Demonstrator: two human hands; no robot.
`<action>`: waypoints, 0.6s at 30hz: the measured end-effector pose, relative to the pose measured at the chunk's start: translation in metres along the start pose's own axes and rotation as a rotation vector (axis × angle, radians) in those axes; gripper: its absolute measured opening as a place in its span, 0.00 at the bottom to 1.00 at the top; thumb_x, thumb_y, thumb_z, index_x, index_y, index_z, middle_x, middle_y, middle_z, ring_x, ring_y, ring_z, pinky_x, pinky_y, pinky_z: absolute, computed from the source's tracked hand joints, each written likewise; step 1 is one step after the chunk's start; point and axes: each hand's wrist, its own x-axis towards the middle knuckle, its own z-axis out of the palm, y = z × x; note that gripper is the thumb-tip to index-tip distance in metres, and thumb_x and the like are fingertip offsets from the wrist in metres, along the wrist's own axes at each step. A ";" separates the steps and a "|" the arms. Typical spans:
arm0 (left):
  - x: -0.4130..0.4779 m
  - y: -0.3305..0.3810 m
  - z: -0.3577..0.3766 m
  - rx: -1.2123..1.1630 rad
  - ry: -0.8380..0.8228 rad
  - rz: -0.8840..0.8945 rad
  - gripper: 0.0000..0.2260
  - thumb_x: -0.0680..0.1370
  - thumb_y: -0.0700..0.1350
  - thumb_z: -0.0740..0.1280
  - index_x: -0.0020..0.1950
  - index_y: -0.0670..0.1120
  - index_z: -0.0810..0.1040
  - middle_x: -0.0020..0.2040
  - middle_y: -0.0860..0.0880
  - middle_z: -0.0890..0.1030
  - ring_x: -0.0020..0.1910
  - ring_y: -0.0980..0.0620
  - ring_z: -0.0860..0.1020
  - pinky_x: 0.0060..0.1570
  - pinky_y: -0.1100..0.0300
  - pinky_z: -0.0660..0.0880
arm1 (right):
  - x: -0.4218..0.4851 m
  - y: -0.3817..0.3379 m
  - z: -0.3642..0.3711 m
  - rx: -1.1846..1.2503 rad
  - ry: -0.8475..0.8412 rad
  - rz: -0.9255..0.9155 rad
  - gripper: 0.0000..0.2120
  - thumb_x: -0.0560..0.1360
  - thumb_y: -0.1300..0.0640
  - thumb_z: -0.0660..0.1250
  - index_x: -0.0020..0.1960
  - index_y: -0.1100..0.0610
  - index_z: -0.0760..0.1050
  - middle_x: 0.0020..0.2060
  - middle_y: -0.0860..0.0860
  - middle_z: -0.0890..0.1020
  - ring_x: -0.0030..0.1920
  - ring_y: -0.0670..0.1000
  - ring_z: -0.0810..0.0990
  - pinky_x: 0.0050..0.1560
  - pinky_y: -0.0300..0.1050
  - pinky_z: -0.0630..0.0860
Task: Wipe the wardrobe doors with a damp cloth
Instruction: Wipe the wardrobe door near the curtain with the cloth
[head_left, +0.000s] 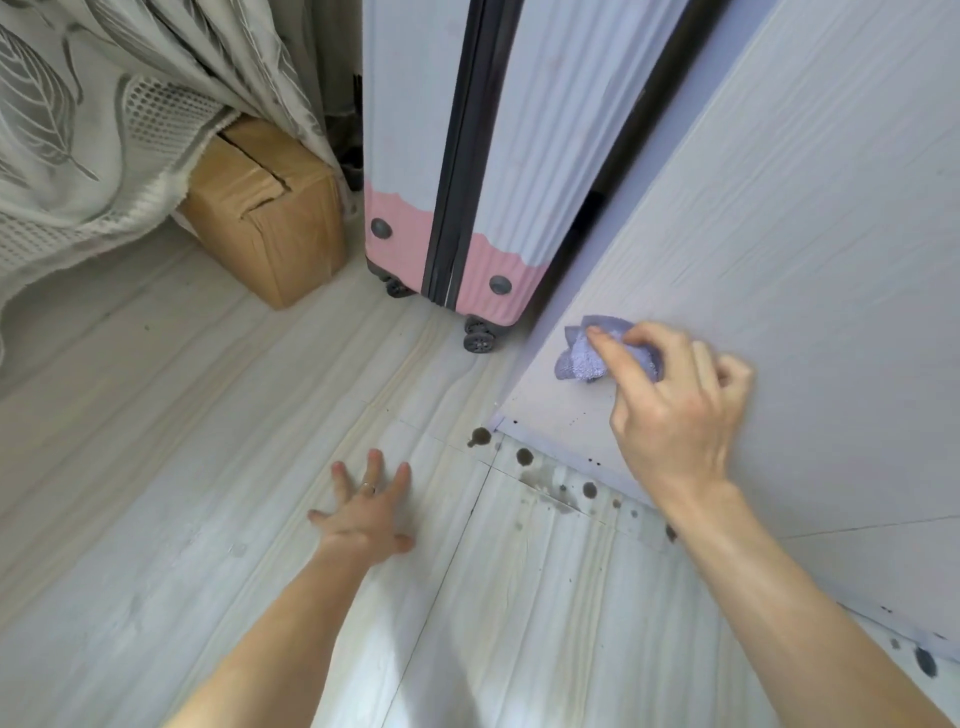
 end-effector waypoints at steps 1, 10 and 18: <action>0.001 -0.001 0.001 0.013 0.001 -0.001 0.44 0.79 0.57 0.69 0.80 0.63 0.37 0.79 0.54 0.29 0.77 0.35 0.29 0.68 0.25 0.57 | -0.007 0.002 0.002 0.009 -0.026 -0.033 0.23 0.71 0.70 0.64 0.56 0.48 0.84 0.48 0.50 0.83 0.37 0.54 0.77 0.45 0.48 0.61; -0.005 0.009 -0.064 -0.100 0.035 0.067 0.31 0.81 0.56 0.66 0.82 0.53 0.57 0.80 0.45 0.60 0.78 0.43 0.61 0.73 0.53 0.62 | -0.045 0.033 -0.018 0.041 -0.114 0.085 0.22 0.67 0.68 0.68 0.54 0.48 0.84 0.48 0.50 0.83 0.39 0.54 0.79 0.44 0.47 0.63; -0.074 0.127 -0.125 -0.628 0.567 0.558 0.31 0.79 0.60 0.67 0.80 0.57 0.61 0.77 0.50 0.68 0.74 0.51 0.68 0.72 0.49 0.67 | -0.097 0.024 -0.016 0.192 -0.389 0.333 0.28 0.56 0.66 0.79 0.52 0.45 0.82 0.51 0.47 0.78 0.40 0.54 0.79 0.37 0.45 0.72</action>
